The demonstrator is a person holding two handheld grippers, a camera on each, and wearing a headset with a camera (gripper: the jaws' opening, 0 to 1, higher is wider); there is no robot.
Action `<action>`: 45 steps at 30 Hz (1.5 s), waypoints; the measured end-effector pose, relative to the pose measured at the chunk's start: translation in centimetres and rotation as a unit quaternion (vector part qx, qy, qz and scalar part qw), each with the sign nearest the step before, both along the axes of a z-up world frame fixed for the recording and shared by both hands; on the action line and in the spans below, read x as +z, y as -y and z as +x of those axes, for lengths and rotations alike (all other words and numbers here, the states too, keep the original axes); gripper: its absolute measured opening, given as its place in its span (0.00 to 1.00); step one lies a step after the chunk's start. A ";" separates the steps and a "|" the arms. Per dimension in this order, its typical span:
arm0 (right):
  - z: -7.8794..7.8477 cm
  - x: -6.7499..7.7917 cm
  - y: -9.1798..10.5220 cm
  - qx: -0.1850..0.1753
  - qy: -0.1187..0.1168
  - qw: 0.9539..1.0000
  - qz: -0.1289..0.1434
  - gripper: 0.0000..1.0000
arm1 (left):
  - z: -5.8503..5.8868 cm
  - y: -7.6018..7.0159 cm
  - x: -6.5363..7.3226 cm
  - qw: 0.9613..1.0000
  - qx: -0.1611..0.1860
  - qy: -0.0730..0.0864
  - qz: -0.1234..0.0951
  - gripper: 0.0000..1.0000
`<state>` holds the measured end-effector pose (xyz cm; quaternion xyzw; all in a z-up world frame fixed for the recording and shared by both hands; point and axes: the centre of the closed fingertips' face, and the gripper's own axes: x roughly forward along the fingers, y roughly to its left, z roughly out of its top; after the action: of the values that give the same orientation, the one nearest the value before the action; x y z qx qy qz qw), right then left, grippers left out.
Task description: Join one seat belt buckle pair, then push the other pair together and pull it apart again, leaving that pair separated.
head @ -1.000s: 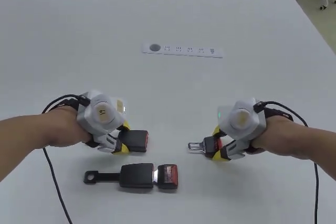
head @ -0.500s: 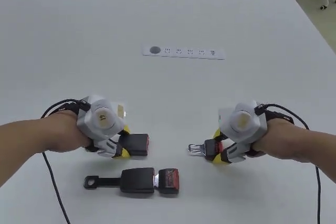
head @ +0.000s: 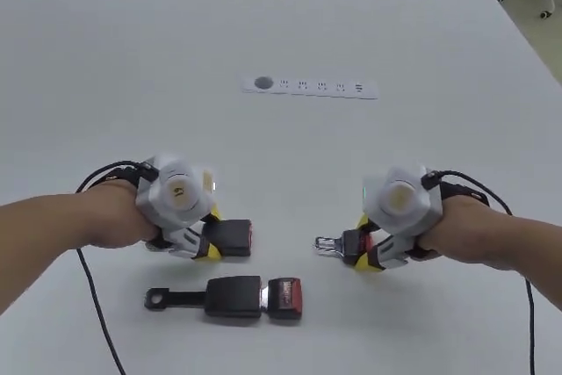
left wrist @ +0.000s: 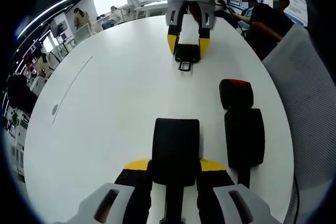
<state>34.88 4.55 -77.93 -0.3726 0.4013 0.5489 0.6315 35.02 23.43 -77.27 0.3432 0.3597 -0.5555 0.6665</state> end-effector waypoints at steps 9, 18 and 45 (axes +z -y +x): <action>-0.1 0.3 -3.8 -0.007 -0.004 1.000 0.028 0.32 | 0.3 -0.2 -0.3 1.000 0.003 -0.001 -0.002 0.33; 0.0 0.3 -6.5 0.008 0.001 0.999 0.035 0.32 | 0.4 -0.3 -0.5 1.000 0.001 -0.002 -0.002 0.33; 0.6 0.0 -9.9 0.036 0.012 0.999 0.035 0.32 | 0.1 -0.1 -0.3 1.000 -0.001 -0.010 0.002 0.33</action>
<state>35.51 14.44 -77.93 -0.3710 0.3611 0.5803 0.6286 35.10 23.57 -77.53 0.3392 0.3666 -0.5591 0.6618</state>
